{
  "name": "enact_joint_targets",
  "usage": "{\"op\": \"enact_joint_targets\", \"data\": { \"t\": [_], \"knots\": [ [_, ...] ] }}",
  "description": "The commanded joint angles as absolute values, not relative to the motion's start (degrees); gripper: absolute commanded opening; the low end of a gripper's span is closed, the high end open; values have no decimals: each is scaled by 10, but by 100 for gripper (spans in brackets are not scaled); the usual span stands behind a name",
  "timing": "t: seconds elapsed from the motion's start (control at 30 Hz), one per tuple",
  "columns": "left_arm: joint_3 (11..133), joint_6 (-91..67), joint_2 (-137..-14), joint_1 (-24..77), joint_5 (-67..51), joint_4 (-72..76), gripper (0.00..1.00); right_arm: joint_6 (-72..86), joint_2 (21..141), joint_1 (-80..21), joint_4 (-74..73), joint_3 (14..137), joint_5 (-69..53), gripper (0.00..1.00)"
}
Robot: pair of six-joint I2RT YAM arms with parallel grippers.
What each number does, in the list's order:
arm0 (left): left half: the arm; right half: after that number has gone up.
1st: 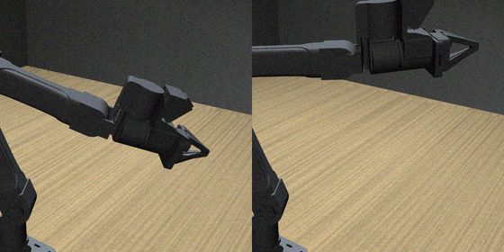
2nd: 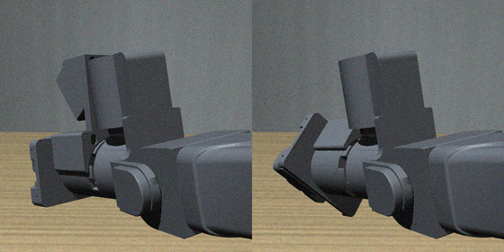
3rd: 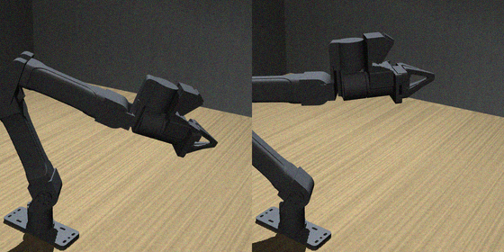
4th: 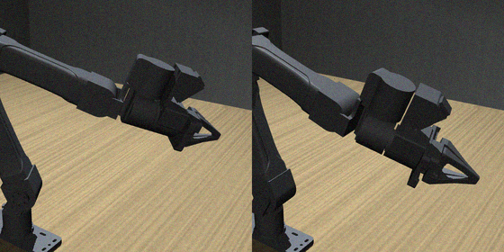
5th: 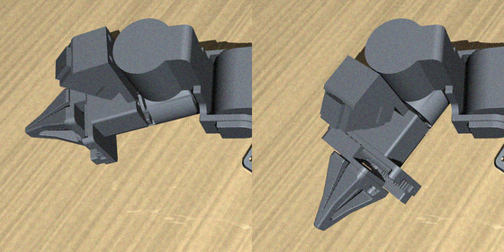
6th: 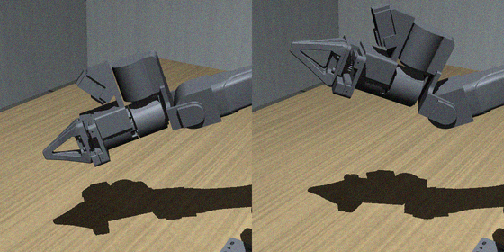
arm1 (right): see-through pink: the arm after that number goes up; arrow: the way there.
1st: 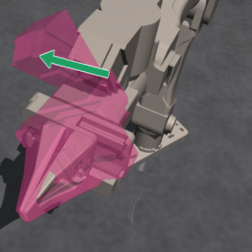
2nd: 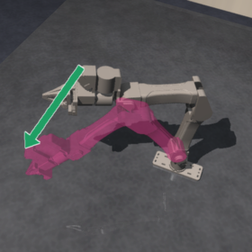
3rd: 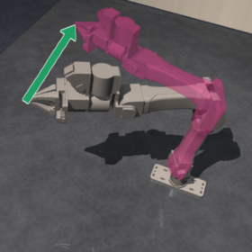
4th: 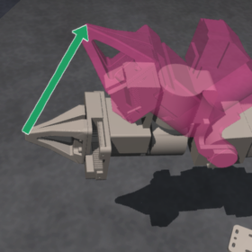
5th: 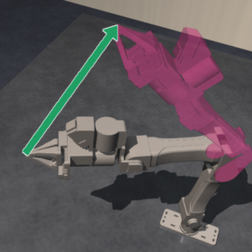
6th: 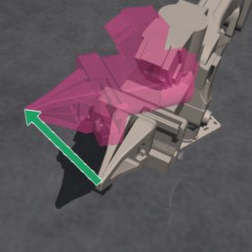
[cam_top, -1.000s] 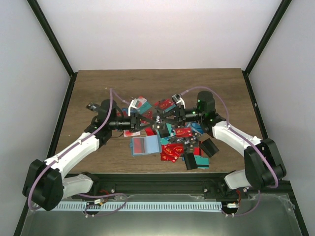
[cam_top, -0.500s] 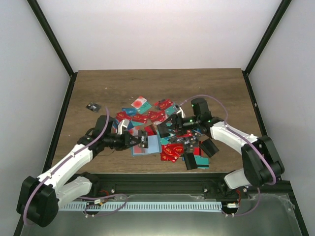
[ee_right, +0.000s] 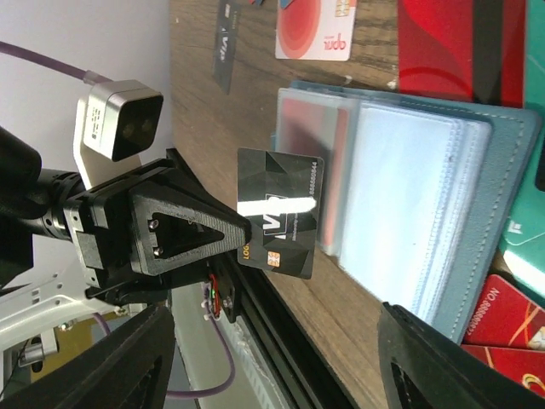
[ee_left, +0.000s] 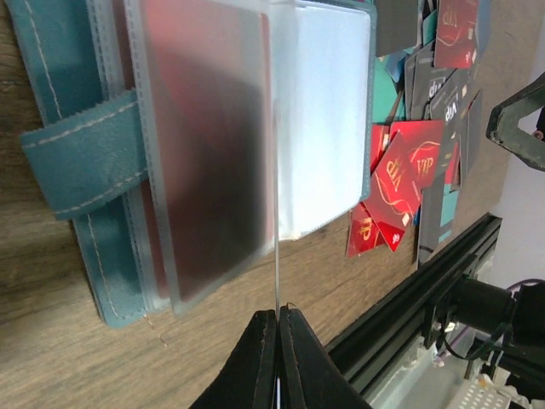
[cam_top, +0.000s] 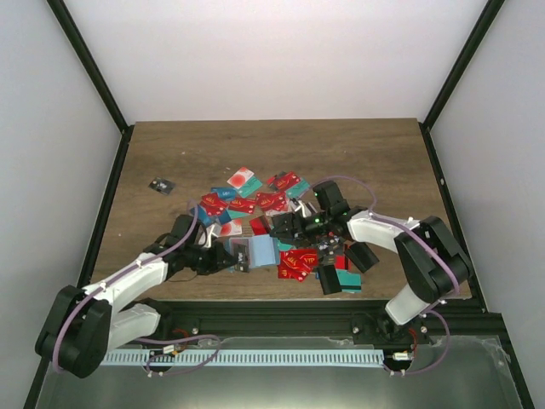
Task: Put the credit cards into the card holder
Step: Insert the credit card into the card holder.
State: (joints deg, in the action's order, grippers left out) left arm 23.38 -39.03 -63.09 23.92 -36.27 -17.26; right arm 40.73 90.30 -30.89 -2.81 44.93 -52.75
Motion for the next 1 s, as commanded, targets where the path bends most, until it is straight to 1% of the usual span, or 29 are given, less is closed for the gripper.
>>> {"op": "enact_joint_targets", "data": {
  "t": [0.0,0.17,0.33,0.77,0.97],
  "knots": [
    [205,-410,-642,237,-370,-86,4,387,922,-314,-13,449,-518,65],
    [201,-420,-643,238,-378,-56,4,379,945,-315,-14,450,-514,56],
    [195,-418,-657,238,-385,-33,4,371,967,-314,-11,448,-511,51],
    [204,-413,-708,238,-389,2,4,358,1006,-315,-5,446,-506,45],
    [206,-411,-720,238,-395,18,4,356,1023,-316,-2,449,-510,43]
  ]
}}
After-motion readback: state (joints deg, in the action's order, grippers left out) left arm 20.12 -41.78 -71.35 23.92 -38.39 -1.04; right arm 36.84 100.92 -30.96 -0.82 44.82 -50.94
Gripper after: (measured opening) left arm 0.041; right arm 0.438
